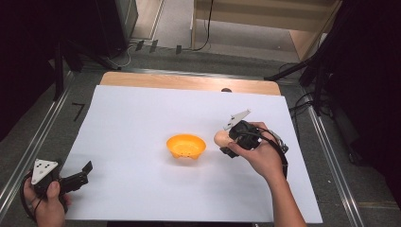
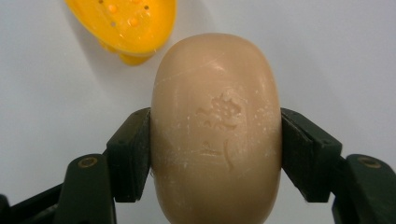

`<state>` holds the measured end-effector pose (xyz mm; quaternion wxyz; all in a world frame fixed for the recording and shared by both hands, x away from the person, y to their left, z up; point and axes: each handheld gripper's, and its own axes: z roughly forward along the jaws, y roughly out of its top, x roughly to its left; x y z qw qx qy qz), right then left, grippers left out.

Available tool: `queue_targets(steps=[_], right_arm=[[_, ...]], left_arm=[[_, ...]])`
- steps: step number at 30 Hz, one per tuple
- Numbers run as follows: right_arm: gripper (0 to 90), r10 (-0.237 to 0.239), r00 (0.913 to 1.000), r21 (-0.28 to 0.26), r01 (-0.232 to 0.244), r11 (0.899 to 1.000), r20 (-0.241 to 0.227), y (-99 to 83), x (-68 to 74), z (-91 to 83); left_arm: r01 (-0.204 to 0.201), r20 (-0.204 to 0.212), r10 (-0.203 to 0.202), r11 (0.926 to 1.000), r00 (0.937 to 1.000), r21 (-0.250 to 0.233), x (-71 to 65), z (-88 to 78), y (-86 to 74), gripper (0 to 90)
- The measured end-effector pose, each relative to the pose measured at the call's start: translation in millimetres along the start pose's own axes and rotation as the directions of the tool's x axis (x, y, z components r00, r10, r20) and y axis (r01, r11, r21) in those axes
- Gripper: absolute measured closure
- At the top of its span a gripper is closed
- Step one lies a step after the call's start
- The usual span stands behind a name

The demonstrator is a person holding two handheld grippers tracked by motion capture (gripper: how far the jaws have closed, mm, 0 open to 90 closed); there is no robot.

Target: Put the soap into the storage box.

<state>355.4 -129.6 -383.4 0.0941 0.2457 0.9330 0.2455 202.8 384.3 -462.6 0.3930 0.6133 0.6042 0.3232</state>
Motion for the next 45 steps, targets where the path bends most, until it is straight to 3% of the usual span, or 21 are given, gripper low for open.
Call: queue_targets(steps=[10,23,45], right_arm=[[33.5,-0.061,0.9977,-0.005,0.061,0.998,-0.03,23.4,7.6,5.9],[33.5,-0.153,0.9854,-0.017,0.153,0.988,-0.074,52.1,16.4,19.4],[33.5,-0.275,0.9489,-0.002,0.278,0.961,-0.155,88.1,30.8,52.6]], left_arm=[[0.002,0.002,-0.002,1.0,1.0,0.001,0.1,0.0,0.1,0.0],[0.001,0.004,-0.001,1.0,1.0,0.005,0.2,0.3,0.2,0.0],[0.005,0.011,-0.005,0.9999,0.9999,0.012,0.8,0.8,0.7,0.0]])
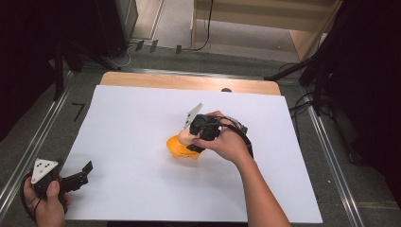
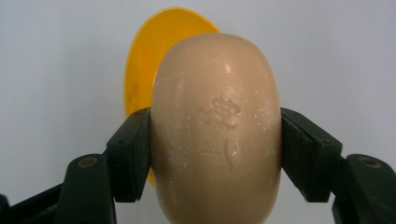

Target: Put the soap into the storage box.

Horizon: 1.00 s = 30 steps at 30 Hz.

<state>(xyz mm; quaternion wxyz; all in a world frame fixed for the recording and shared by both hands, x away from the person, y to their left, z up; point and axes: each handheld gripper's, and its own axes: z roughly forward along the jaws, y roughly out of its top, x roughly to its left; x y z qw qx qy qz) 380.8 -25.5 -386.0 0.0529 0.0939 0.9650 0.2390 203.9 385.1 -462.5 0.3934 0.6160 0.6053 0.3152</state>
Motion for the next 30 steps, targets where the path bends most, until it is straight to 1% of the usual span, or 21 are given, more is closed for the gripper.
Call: queue_targets(steps=[7,9,11,12,16,18,24,26,27,28,29,30], right_arm=[[33.4,-0.019,0.9996,0.02,0.02,1.0,-0.018,4.6,-1.0,8.0],[33.4,-0.011,0.9997,0.031,0.011,0.999,-0.024,4.9,-0.4,10.0],[33.4,-0.019,0.9994,0.042,0.02,0.999,-0.031,5.0,-1.1,11.7],[33.4,-0.027,0.9992,0.038,0.028,0.999,-0.029,4.9,-1.6,12.7],[33.4,-0.01,0.9989,0.053,0.012,0.999,-0.045,4.7,-1.7,14.4],[33.3,-0.023,0.9985,0.047,0.025,0.999,-0.049,4.9,-2.1,15.6],[33.0,-0.034,0.9964,0.045,0.038,0.998,-0.078,6.4,-2.2,19.3],[32.9,-0.024,0.9965,0.058,0.028,0.998,-0.08,7.6,-2.2,19.6],[32.7,-0.033,0.9962,0.054,0.037,0.998,-0.081,7.9,-3.1,20.2],[31.8,-0.028,0.9959,0.056,0.032,0.998,-0.086,7.7,-3.4,20.2],[30.8,-0.015,0.9961,0.055,0.02,0.998,-0.086,7.4,-3.7,20.4],[31.9,-0.003,0.9959,0.057,0.008,0.998,-0.09,7.2,-3.9,20.0]], left_arm=[[0.0,-0.001,0.0,1.0,1.0,0.002,0.0,0.0,0.1,0.0],[-0.001,-0.001,0.001,1.0,1.0,0.002,0.0,0.1,0.1,0.0],[0.0,0.001,0.0,1.0,1.0,0.002,0.0,0.2,0.2,0.0],[0.001,0.001,-0.001,1.0,1.0,0.002,-0.1,0.3,0.1,0.0],[0.002,0.001,-0.002,1.0,1.0,0.0,0.1,0.4,0.1,0.0],[0.0,0.002,0.0,1.0,1.0,0.001,0.1,0.3,0.1,0.0],[-0.001,0.001,0.001,1.0,1.0,0.003,0.0,0.2,0.1,0.0],[0.001,0.002,-0.001,1.0,1.0,0.002,0.0,0.6,0.2,0.0],[-0.001,0.003,0.001,1.0,1.0,0.003,-0.1,0.7,0.2,0.0],[-0.002,0.004,0.002,1.0,1.0,0.005,-0.1,0.7,0.3,0.0],[-0.002,0.004,0.002,1.0,1.0,0.006,-0.1,0.8,0.3,0.0],[-0.002,0.004,0.002,1.0,1.0,0.005,-0.1,0.8,0.3,0.0]])
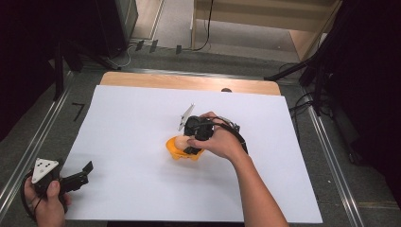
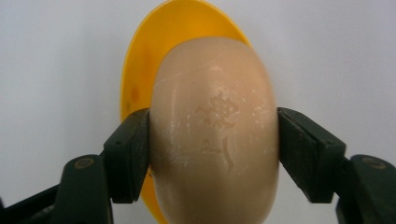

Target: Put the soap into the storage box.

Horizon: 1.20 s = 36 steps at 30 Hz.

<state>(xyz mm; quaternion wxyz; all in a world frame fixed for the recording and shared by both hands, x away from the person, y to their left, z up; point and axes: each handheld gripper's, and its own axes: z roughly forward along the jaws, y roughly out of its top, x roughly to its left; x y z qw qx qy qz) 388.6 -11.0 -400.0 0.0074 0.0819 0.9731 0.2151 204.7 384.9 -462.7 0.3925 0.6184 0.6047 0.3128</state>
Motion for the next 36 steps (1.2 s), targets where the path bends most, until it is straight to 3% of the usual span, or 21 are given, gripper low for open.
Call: queue_targets(steps=[1,3,7,11,12,14,16,19,23,27,29,31,36], right_arm=[[27.8,0.001,1.0,-0.004,-0.001,1.0,-0.007,0.1,-0.2,-0.5],[28.0,0.006,0.9993,-0.012,-0.007,1.0,-0.038,0.4,-0.8,-2.0],[28.2,0.02,0.9998,-0.041,-0.019,0.999,0.009,0.6,1.5,-9.0],[23.5,0.062,0.9968,-0.115,-0.055,0.992,0.051,-4.9,0.7,-18.7],[19.3,0.082,0.9947,-0.121,-0.074,0.99,0.062,-7.0,1.5,-20.6],[7.1,0.101,0.9851,-0.134,-0.082,0.988,0.139,-11.3,3.8,-22.5],[4.0,0.143,0.9749,-0.148,-0.119,0.982,0.17,-16.5,5.7,-25.0],[0.0,0.2,0.9675,-0.181,-0.171,0.969,0.155,-26.2,5.7,-28.8],[0.0,0.287,0.9477,-0.241,-0.249,0.938,0.139,-42.0,4.8,-35.0],[0.0,0.337,0.9317,-0.286,-0.289,0.914,0.136,-58.4,4.5,-39.9],[0.0,0.351,0.9257,-0.299,-0.298,0.907,0.142,-66.7,4.6,-41.3],[0.0,0.381,0.915,-0.318,-0.325,0.891,0.133,-75.3,5.6,-42.4],[0.0,0.419,0.8961,-0.352,-0.35,0.868,0.145,-94.8,7.4,-44.5]], left_arm=[[0.001,0.001,-0.001,1.0,1.0,0.0,0.1,-0.1,0.0,0.0],[0.005,0.001,-0.005,1.0,1.0,-0.003,0.3,0.0,-0.1,0.0],[0.007,0.003,-0.007,1.0,1.0,-0.004,0.8,-0.2,-0.1,0.0],[0.008,0.003,-0.008,1.0,1.0,-0.004,0.9,-0.3,-0.1,0.0],[0.007,0.002,-0.007,1.0,1.0,-0.002,1.0,-0.2,-0.1,0.0],[0.007,0.001,-0.007,1.0,1.0,-0.003,0.8,-0.1,-0.1,0.0],[0.006,0.001,-0.006,1.0,1.0,-0.002,0.7,-0.1,-0.1,0.0],[0.008,0.0,-0.008,1.0,1.0,-0.005,0.7,-0.4,-0.2,0.0],[0.008,-0.001,-0.008,1.0,1.0,-0.004,0.8,-0.6,-0.2,0.0],[0.008,0.002,-0.008,1.0,1.0,-0.004,0.9,-0.3,-0.2,0.0],[0.009,0.001,-0.009,1.0,1.0,-0.003,0.9,-0.5,-0.2,0.0],[0.009,0.001,-0.009,1.0,1.0,-0.004,1.0,-0.5,-0.2,0.0],[0.008,0.0,-0.008,1.0,1.0,-0.004,1.0,-0.5,-0.2,0.0]])
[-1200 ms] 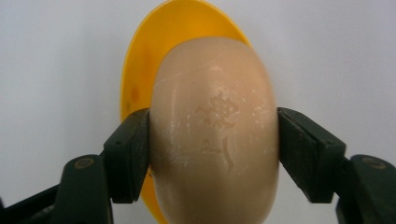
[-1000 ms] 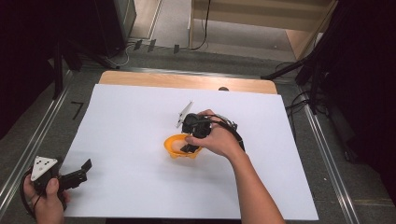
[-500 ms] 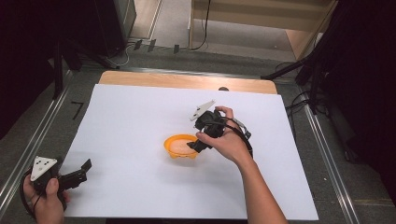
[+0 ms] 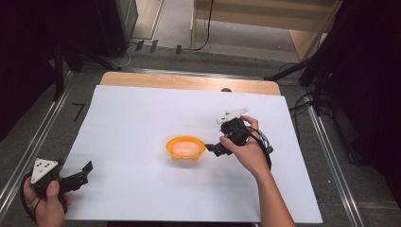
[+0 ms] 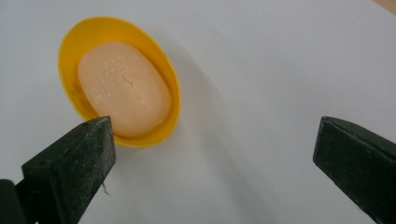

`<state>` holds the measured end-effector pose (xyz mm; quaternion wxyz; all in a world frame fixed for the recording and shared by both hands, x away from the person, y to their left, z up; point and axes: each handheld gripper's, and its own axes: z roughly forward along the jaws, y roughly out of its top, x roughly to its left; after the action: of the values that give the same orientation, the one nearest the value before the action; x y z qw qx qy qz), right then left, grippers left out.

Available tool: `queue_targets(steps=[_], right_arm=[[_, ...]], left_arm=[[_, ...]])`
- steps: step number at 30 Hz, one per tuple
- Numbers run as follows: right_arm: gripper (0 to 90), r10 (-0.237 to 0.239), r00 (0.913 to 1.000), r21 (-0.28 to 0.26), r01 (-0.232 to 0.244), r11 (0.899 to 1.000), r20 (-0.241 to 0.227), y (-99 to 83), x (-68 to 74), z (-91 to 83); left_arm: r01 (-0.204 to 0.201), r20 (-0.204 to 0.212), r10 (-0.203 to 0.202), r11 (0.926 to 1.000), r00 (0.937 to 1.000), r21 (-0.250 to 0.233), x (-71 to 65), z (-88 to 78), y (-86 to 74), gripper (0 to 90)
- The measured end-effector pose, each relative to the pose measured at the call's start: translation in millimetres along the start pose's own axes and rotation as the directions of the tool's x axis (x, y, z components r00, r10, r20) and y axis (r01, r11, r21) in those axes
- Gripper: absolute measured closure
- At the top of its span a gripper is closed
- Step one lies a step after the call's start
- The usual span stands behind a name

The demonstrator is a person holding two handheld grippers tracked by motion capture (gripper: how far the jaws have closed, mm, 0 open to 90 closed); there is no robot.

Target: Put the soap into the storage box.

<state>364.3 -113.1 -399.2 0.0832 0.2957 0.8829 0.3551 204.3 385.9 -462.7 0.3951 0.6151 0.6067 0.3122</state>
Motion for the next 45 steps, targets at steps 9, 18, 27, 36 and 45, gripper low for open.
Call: queue_targets(steps=[9,18,27,36,45], right_arm=[[0.0,0.069,0.9972,-0.044,-0.068,0.997,0.026,-27.0,-9.6,-13.7],[0.0,0.124,0.991,-0.078,-0.12,0.99,0.05,-59.9,-15.6,-25.4],[0.0,0.184,0.9791,-0.121,-0.173,0.978,0.088,-94.0,-21.6,-43.1],[0.0,0.253,0.9623,-0.156,-0.236,0.959,0.099,-130.5,-26.6,-53.6],[0.0,0.295,0.9453,-0.204,-0.264,0.943,0.139,-164.2,-26.6,-69.4]], left_arm=[[-0.001,-0.002,0.001,1.0,1.0,-0.002,-0.2,-0.2,-0.1,0.0],[-0.003,0.0,0.003,1.0,1.0,-0.005,-0.2,-0.4,-0.2,0.0],[-0.004,0.0,0.004,0.9999,1.0,-0.009,-0.2,-0.6,-0.4,0.0],[-0.004,-0.002,0.004,0.9999,1.0,-0.01,-0.5,-0.9,-0.5,0.0],[-0.005,-0.003,0.005,0.9999,1.0,-0.011,-0.7,-1.1,-0.6,0.0]])
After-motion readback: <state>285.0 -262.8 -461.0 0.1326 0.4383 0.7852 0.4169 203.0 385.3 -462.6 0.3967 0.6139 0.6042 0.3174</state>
